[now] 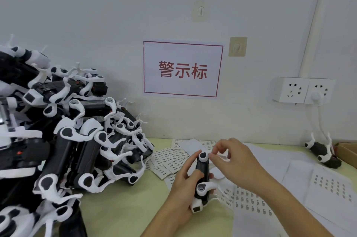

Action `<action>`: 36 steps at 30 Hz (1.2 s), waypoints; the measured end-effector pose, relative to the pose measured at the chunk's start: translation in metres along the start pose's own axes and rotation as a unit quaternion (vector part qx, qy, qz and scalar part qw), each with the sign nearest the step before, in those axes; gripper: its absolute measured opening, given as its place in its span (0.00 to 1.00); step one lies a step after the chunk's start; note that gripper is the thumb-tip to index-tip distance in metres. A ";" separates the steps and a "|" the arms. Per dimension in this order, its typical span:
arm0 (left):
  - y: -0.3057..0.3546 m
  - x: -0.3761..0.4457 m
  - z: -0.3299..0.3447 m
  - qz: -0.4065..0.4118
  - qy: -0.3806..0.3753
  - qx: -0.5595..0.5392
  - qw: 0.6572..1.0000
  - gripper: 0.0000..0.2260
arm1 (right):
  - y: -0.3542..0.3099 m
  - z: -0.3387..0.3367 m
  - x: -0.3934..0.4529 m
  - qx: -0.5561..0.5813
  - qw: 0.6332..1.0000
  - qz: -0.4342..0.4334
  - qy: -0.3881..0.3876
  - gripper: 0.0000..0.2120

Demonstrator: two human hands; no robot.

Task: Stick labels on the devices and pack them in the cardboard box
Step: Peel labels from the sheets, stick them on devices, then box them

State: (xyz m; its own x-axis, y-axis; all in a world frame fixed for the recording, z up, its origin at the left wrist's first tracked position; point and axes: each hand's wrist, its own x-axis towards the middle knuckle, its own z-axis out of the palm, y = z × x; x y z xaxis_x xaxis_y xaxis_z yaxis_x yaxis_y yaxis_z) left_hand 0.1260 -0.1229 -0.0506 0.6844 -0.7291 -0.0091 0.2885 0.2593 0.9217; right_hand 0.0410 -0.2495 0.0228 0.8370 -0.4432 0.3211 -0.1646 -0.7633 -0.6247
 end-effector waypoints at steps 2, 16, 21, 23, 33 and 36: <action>0.000 -0.001 0.001 -0.001 0.001 -0.001 1.000 0.23 | 0.002 0.003 0.003 -0.006 1.000 -0.008 0.003 0.05; 0.000 -0.006 0.005 0.007 0.003 0.014 1.000 0.27 | 0.014 -0.007 0.007 -0.044 0.994 -0.036 -0.093 0.08; -0.002 -0.005 0.005 0.017 0.005 0.040 0.999 0.27 | 0.008 -0.003 0.005 -0.098 0.989 -0.061 -0.092 0.10; -0.005 -0.002 0.004 0.026 0.004 0.053 0.998 0.27 | 0.006 -0.002 0.004 -0.119 0.987 -0.070 -0.085 0.09; -0.011 0.002 0.000 0.047 -0.003 0.074 0.996 0.28 | 0.004 0.003 0.002 -0.168 0.979 -0.104 -0.041 0.04; -0.012 0.003 0.000 0.051 0.001 0.080 0.995 0.27 | 0.004 0.004 0.003 -0.172 0.978 -0.115 -0.031 0.04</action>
State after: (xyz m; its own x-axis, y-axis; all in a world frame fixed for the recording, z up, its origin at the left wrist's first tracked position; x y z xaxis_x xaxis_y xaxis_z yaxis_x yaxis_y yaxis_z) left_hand 0.1250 -0.1280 -0.0615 0.7057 -0.7032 0.0867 0.1073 0.2271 0.9680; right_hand 0.0451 -0.2520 0.0181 0.9011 -0.2195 0.3739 -0.1250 -0.9573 -0.2608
